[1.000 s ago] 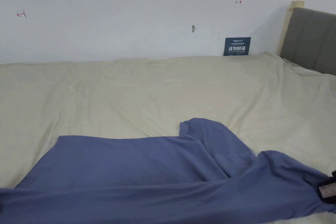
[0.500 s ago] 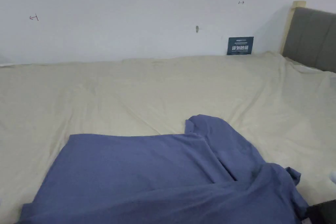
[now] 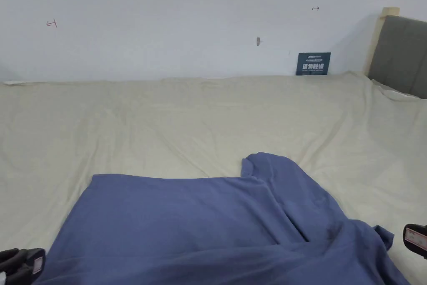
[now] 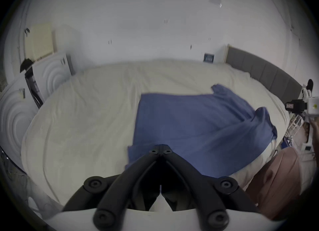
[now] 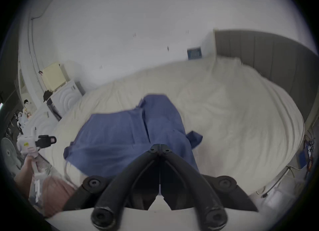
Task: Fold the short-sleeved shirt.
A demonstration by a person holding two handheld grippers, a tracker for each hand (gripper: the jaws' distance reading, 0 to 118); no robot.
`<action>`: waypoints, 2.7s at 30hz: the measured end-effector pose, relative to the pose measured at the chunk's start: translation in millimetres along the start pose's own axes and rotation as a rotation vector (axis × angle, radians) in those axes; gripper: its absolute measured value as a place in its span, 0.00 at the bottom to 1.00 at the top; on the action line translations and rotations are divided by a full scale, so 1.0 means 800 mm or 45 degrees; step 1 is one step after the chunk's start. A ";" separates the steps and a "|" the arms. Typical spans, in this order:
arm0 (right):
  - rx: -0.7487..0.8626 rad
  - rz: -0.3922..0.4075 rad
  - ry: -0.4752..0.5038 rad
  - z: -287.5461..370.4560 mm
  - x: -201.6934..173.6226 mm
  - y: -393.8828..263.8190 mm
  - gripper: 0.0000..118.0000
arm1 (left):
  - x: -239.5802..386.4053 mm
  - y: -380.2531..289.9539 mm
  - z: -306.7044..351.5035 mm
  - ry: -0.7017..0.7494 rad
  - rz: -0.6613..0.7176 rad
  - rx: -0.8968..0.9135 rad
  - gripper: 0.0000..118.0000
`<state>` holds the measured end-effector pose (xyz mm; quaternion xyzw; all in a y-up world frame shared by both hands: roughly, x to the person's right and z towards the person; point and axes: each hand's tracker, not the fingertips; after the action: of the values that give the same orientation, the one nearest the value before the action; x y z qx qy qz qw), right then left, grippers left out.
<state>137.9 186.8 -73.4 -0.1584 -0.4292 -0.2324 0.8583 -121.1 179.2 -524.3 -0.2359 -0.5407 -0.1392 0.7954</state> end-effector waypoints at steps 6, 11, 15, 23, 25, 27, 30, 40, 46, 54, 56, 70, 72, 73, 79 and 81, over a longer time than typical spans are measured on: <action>0.109 -0.045 0.048 -0.006 -0.034 -0.017 0.00 | 0.028 -0.013 0.022 0.078 0.096 0.319 0.00; 0.130 -0.059 0.067 -0.031 -0.037 0.006 0.00 | 0.001 0.033 0.007 0.099 0.072 0.416 0.00; 0.135 -0.061 0.078 -0.054 -0.034 0.017 0.00 | -0.028 0.125 -0.083 0.032 -0.108 0.069 0.00; -0.005 0.016 0.084 -0.097 -0.039 0.014 0.00 | -0.077 0.198 -0.331 -0.101 -0.067 -0.418 0.46; -0.038 0.033 0.090 -0.105 -0.040 0.010 0.00 | -0.084 0.199 -0.373 -0.048 -0.041 -0.446 1.00; -0.080 0.034 0.104 -0.114 -0.040 0.008 0.00 | -0.090 0.201 -0.403 0.009 -0.076 -0.435 0.98; -0.120 0.039 0.107 -0.125 -0.040 0.008 0.00 | -0.103 0.188 -0.443 0.028 -0.073 -0.634 0.98; -0.131 0.054 0.071 -0.166 -0.015 0.012 0.00 | -0.108 0.175 -0.457 -0.039 -0.168 -0.705 0.87; -0.136 0.104 0.092 -0.184 -0.026 0.028 0.00 | -0.064 0.163 -0.429 -0.239 -0.319 -0.693 0.04; -0.128 0.017 0.237 -0.220 -0.029 0.095 0.00 | -0.083 0.173 -0.434 -0.153 -0.252 -0.697 0.04; -0.130 -0.010 0.247 -0.242 -0.024 0.125 0.00 | -0.083 0.175 -0.424 -0.152 -0.237 -0.679 0.04; -0.848 0.143 -0.183 -0.524 0.030 0.161 0.93 | -0.069 0.177 -0.379 -0.127 -0.277 -0.594 0.03; -0.898 0.165 -0.137 -0.525 0.024 0.149 0.92 | -0.071 0.172 -0.383 -0.106 -0.271 -0.647 0.03; -0.899 0.201 -0.124 -0.521 0.019 0.145 0.87 | -0.072 0.170 -0.385 -0.096 -0.268 -0.673 0.03; -0.802 0.349 -0.129 -0.496 0.000 0.172 0.00 | -0.071 0.154 -0.391 -0.070 -0.285 -0.689 0.03; -0.755 0.352 -0.121 -0.477 -0.005 0.179 0.00 | -0.072 0.155 -0.389 -0.062 -0.258 -0.686 0.03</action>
<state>465.1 128.4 -309.2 -0.4687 -0.3568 -0.2208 0.7773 163.8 118.8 -700.2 -0.3870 -0.5240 -0.3508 0.6728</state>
